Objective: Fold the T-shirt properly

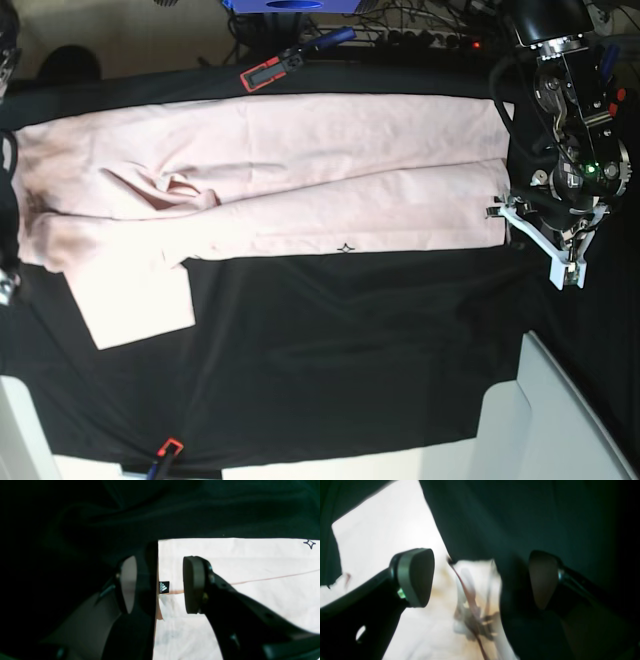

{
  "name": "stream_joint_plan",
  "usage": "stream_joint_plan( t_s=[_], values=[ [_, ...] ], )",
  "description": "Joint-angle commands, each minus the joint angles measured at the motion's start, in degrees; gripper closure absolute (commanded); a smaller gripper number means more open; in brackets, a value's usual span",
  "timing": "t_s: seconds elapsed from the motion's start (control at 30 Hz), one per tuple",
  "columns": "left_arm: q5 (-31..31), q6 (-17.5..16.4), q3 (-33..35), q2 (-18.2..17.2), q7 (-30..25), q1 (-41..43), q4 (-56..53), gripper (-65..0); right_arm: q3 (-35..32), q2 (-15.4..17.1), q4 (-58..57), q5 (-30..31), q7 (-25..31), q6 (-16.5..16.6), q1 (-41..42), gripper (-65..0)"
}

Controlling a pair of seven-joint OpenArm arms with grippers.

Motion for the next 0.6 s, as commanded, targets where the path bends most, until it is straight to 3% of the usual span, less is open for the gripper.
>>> stream_joint_plan(
  t_s=[0.0,0.13,0.4,0.5,0.57],
  values=[
    [-0.13,0.06,-0.27,-0.61,-0.88,-0.24,1.01,-30.2,-2.81,0.78,-0.68,0.63,1.05,0.44,3.87,-56.4],
    [-0.13,0.06,-0.63,-0.61,-0.88,0.11,1.36,-29.9,-10.81,0.17,-8.85,0.63,3.59,0.44,11.25,-56.4],
    [-0.66,-0.03,-13.2,-0.88,-1.32,3.72,1.45,-30.2,-18.89,-0.89,-35.4,0.63,21.44,0.08,20.48,-58.8],
    [-0.66,-0.12,-14.52,-1.93,-1.32,4.77,1.97,-30.2,-21.8,-1.06,-39.97,0.72,27.42,-5.37,20.48,-62.7],
    [-0.66,-0.12,-14.6,-2.46,-1.41,5.74,2.32,-30.2,-23.2,-1.33,-40.85,0.72,28.65,-7.13,19.52,-64.0]
  ],
)
